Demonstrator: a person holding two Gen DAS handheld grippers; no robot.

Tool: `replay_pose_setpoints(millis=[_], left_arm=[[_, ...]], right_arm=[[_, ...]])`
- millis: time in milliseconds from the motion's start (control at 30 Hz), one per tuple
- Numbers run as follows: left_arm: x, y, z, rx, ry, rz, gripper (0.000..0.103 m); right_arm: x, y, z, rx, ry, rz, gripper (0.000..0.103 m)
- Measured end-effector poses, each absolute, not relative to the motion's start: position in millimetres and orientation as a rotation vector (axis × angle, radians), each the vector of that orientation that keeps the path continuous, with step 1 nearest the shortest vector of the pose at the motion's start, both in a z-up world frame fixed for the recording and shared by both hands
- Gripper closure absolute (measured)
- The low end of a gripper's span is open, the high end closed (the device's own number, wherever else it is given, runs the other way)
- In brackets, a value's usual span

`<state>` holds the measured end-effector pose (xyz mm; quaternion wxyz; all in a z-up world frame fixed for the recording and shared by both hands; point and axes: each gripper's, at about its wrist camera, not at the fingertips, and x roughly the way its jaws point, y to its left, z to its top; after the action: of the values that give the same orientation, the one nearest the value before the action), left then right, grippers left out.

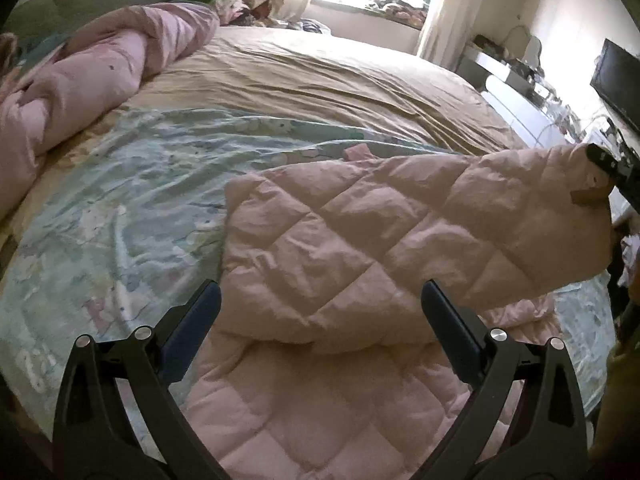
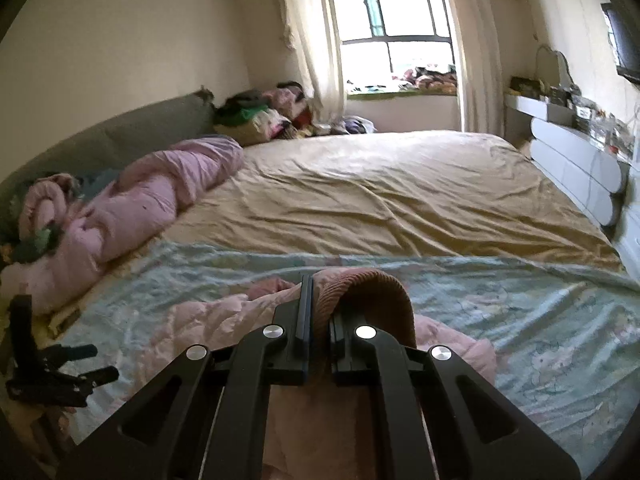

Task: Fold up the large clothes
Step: 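Fold the front edge over toward the coat center and open the right tool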

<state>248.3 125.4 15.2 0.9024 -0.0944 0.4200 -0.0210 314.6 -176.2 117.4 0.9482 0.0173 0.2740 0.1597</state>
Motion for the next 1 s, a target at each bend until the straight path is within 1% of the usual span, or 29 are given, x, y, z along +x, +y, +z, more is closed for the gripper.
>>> replay_pose_setpoints(millis=[267, 667, 700, 767, 833, 867, 933, 1000], left_arm=[[282, 105, -7, -0.14, 0.915, -0.074, 0.009], [303, 98, -50, -0.135, 1.003, -0.063, 0.009], [304, 98, -54, -0.128, 1.015, -0.057, 0.009], [307, 98, -63, -0.12, 1.037, -0.058, 0.009], [309, 98, -70, -0.117, 1.048, -0.056, 0.009], [309, 98, -72, -0.117, 1.048, -0.057, 0.009], [309, 100, -76, -0.12, 1.044, -0.066, 0.008], [309, 101, -79, -0.13, 1.047, -0.069, 0.008]], right_arm=[[329, -194, 80, 0.11, 0.637, 0.26, 0.097], [334, -206, 58, 0.159, 0.698, 0.222, 0.097], [335, -206, 56, 0.161, 0.704, 0.217, 0.096], [337, -206, 52, 0.154, 0.726, 0.203, 0.092], [337, -204, 48, 0.14, 0.745, 0.19, 0.092], [337, -204, 46, 0.138, 0.751, 0.185, 0.09], [335, -207, 43, 0.14, 0.757, 0.164, 0.082], [330, -213, 43, 0.144, 0.732, 0.119, 0.058]])
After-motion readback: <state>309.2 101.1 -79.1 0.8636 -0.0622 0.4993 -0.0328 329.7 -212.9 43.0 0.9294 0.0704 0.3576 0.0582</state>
